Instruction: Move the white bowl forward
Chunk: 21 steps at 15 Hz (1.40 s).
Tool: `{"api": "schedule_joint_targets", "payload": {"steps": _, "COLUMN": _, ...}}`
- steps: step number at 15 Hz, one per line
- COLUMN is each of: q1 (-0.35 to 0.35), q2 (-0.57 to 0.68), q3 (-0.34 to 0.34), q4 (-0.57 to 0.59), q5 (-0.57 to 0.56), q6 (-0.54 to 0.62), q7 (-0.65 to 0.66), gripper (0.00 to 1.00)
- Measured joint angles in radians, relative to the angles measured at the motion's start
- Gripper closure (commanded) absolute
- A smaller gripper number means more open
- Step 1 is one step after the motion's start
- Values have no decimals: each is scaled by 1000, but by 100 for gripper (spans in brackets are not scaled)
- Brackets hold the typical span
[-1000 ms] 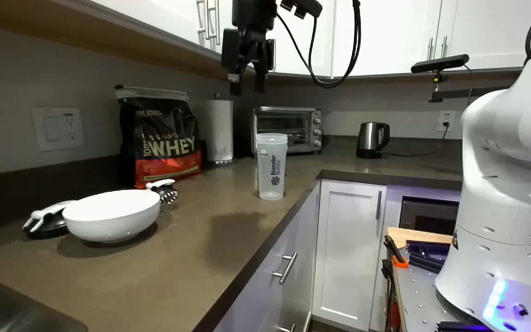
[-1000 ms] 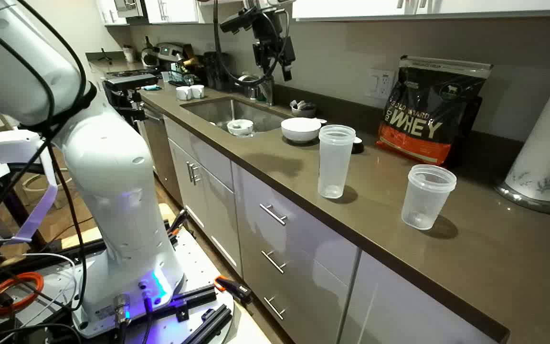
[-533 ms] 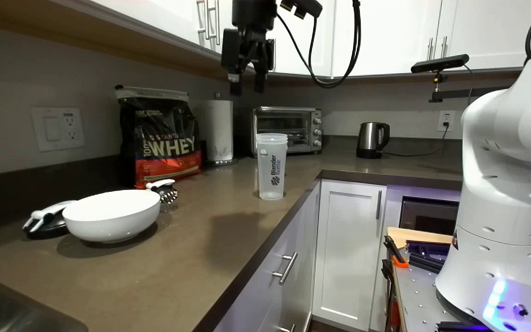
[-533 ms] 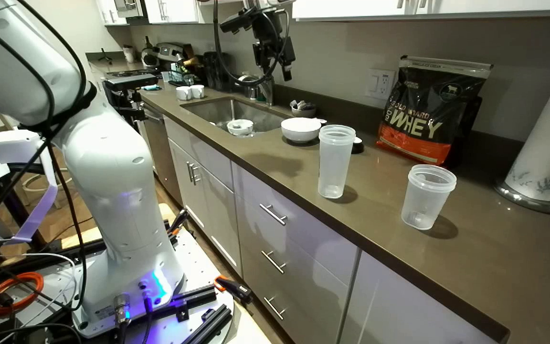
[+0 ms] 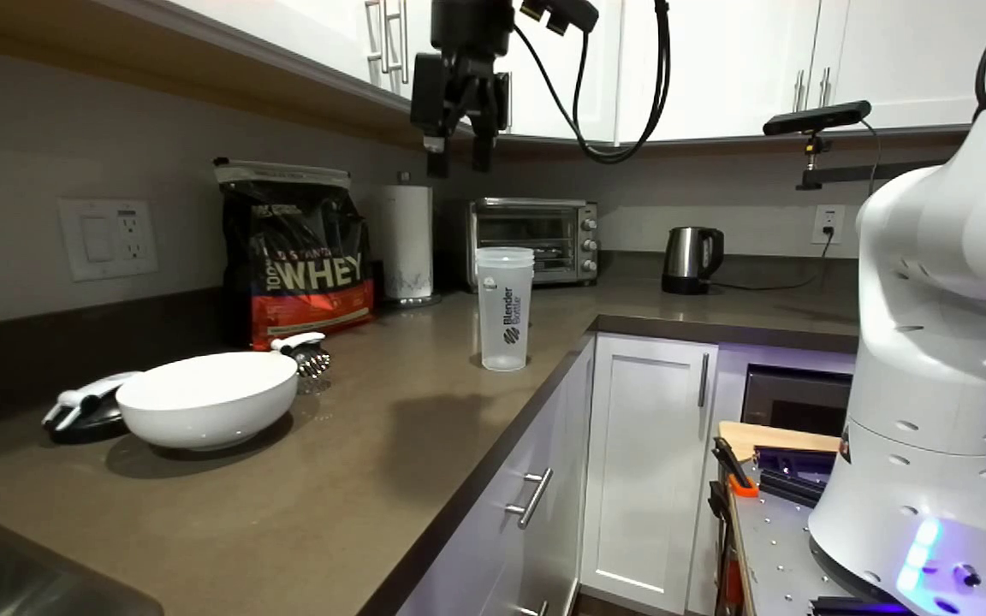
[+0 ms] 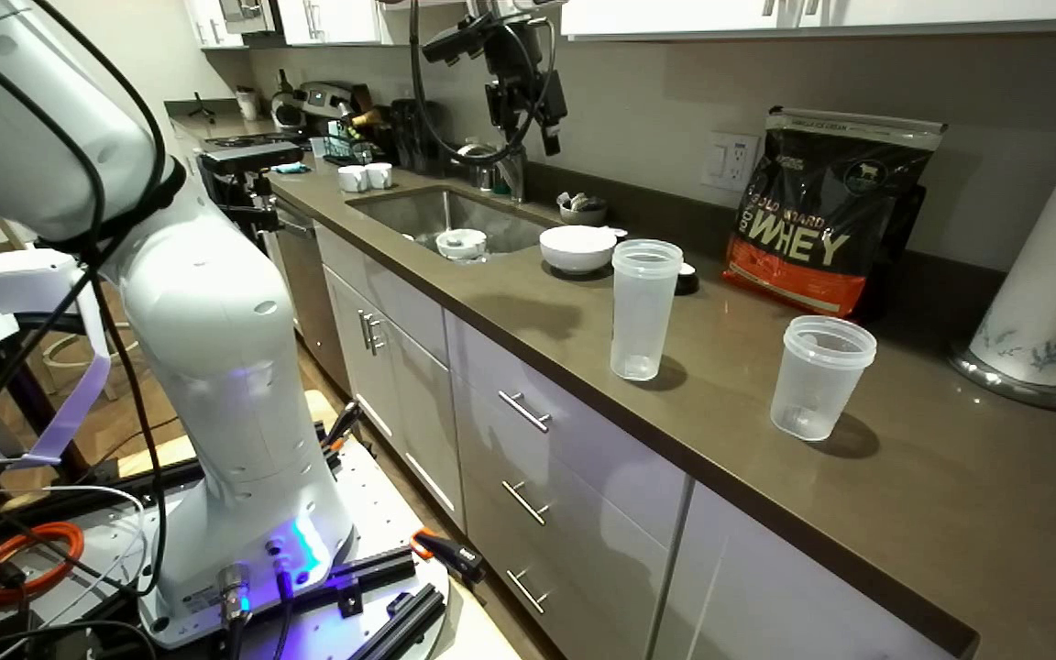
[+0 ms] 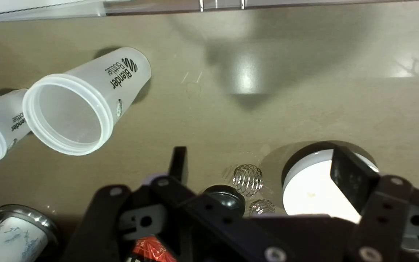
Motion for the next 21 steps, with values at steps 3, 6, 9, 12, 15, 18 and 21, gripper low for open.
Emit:
{"api": "schedule_joint_targets", "payload": {"steps": 3, "q1": 5, "q2": 2, "q3": -3, "q4": 0, "q5": 0, "q6": 0, "q7": 0, "gripper": 0}}
{"api": "schedule_joint_targets", "payload": {"steps": 6, "q1": 25, "q2": 35, "q3": 3, "q4": -2, "q5": 1, "q6": 6, "q7": 2, "gripper": 0}}
{"api": "schedule_joint_targets", "payload": {"steps": 9, "q1": 47, "q2": 108, "q3": 12, "q4": 5, "q5": 1, "q6": 53, "q7": 33, "gripper": 0}}
{"api": "schedule_joint_targets", "payload": {"steps": 12, "q1": 51, "q2": 205, "q3": 16, "q4": 44, "q5": 1, "q6": 108, "q7": 94, "gripper": 0}}
{"api": "schedule_joint_targets", "payload": {"steps": 15, "q1": 51, "q2": 308, "q3": 5, "q4": 118, "q5": 1, "q6": 145, "q7": 155, "gripper": 0}}
{"api": "schedule_joint_targets", "payload": {"steps": 18, "q1": 53, "q2": 406, "q3": -17, "q4": 207, "q5": 1, "q6": 168, "q7": 212, "gripper": 0}}
{"api": "schedule_joint_targets", "payload": {"steps": 21, "q1": 60, "q2": 496, "q3": -42, "q4": 294, "q5": 1, "q6": 181, "q7": 263, "gripper": 0}}
